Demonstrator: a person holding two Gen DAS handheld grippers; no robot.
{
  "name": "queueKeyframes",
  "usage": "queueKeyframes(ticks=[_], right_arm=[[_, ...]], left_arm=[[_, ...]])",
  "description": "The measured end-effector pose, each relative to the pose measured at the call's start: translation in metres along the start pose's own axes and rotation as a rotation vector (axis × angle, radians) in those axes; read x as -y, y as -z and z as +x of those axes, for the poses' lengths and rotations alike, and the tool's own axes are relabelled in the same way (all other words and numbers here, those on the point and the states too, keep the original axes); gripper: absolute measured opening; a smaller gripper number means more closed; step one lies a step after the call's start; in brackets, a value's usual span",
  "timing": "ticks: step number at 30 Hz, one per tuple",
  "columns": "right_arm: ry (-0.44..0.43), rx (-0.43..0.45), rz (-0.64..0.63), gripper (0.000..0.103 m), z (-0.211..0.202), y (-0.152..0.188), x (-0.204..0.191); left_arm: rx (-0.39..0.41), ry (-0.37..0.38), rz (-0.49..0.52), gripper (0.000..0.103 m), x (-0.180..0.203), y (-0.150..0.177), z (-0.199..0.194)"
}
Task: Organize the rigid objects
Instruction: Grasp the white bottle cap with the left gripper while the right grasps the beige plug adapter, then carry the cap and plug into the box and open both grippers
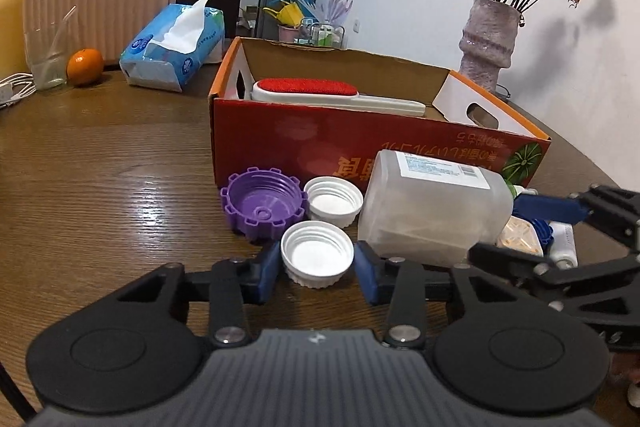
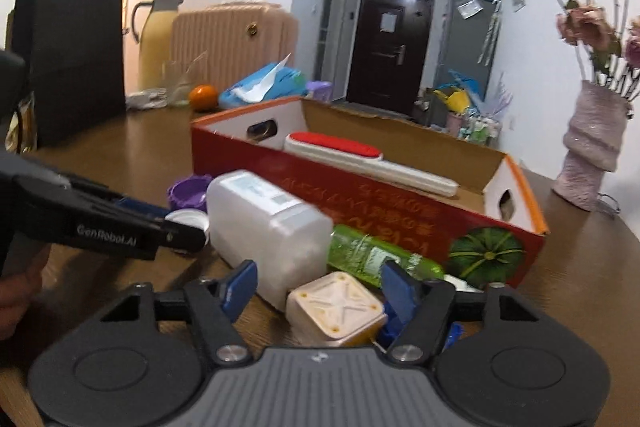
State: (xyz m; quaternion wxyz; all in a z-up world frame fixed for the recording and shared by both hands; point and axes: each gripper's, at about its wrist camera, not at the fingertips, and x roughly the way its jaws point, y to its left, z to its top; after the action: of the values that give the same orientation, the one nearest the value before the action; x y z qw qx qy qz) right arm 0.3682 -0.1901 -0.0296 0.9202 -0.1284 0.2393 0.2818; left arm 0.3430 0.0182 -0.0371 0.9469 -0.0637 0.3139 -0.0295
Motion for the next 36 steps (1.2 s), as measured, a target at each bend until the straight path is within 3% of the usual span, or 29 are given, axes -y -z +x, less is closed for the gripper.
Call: queueKeyframes(ticks=[3, 5, 8, 13, 19, 22, 24, 26, 29, 36], right_arm=[[0.021, 0.002, 0.001, 0.065, -0.004, 0.002, -0.004], [0.028, -0.004, 0.019, 0.053, -0.012, 0.003, -0.007], [0.017, -0.009, 0.041, 0.045, -0.028, 0.010, -0.016], [-0.028, -0.035, 0.025, 0.044, -0.054, 0.025, -0.041], [0.010, -0.020, 0.153, 0.050, -0.048, 0.024, -0.039], [0.040, -0.014, 0.193, 0.061, -0.037, 0.019, -0.041], [0.068, -0.031, 0.222, 0.060, -0.028, 0.019, -0.040], [0.066, -0.059, 0.253, 0.054, -0.023, 0.019, -0.038], [0.089, -0.059, 0.261, 0.054, -0.028, 0.023, -0.037], [0.113, -0.040, 0.284, 0.054, -0.061, 0.042, -0.036]], left_arm=[[0.000, 0.001, 0.003, 0.041, 0.001, 0.001, -0.001], [0.006, -0.009, 0.013, 0.041, 0.003, 0.003, -0.005], [0.007, -0.003, 0.034, 0.041, 0.006, 0.011, -0.018], [-0.015, 0.030, 0.047, 0.041, 0.007, 0.030, -0.048], [-0.017, -0.009, 0.072, 0.041, 0.011, 0.043, -0.059], [0.001, -0.029, 0.092, 0.052, 0.015, 0.044, -0.059], [0.003, -0.051, 0.084, 0.060, 0.015, 0.043, -0.057], [-0.007, -0.042, 0.072, 0.058, 0.012, 0.041, -0.054], [-0.002, -0.050, 0.088, 0.041, 0.014, 0.043, -0.056], [0.018, -0.051, 0.113, 0.041, 0.020, 0.054, -0.072]])
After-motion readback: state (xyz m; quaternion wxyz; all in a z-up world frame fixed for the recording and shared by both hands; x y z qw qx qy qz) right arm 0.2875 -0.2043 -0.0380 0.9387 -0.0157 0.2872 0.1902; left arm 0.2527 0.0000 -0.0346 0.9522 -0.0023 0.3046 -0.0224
